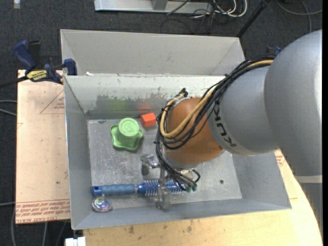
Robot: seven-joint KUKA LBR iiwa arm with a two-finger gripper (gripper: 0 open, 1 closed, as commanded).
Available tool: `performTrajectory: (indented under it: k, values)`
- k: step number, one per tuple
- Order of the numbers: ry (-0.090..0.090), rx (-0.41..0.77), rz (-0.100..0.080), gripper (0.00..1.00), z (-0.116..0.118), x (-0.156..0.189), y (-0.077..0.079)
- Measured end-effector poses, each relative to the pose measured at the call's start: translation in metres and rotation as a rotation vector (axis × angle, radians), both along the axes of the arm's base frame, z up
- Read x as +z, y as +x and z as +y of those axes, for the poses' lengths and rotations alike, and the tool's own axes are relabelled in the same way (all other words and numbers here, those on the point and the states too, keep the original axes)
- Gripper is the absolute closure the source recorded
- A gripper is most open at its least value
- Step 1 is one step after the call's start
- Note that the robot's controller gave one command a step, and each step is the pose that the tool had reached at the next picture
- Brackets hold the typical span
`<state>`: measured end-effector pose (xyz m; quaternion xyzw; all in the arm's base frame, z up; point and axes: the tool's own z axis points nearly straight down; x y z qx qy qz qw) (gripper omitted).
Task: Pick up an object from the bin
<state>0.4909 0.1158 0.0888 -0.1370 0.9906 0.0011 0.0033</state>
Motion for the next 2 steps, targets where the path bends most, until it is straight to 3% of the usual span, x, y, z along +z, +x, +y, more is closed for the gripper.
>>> performTrajectory:
  k: [1, 2]
  values:
    - [-0.001, -0.002, 0.003, 1.00, -0.001, -0.002, -0.001]
    - [-0.002, 0.023, -0.003, 1.00, -0.014, 0.133, 0.014]
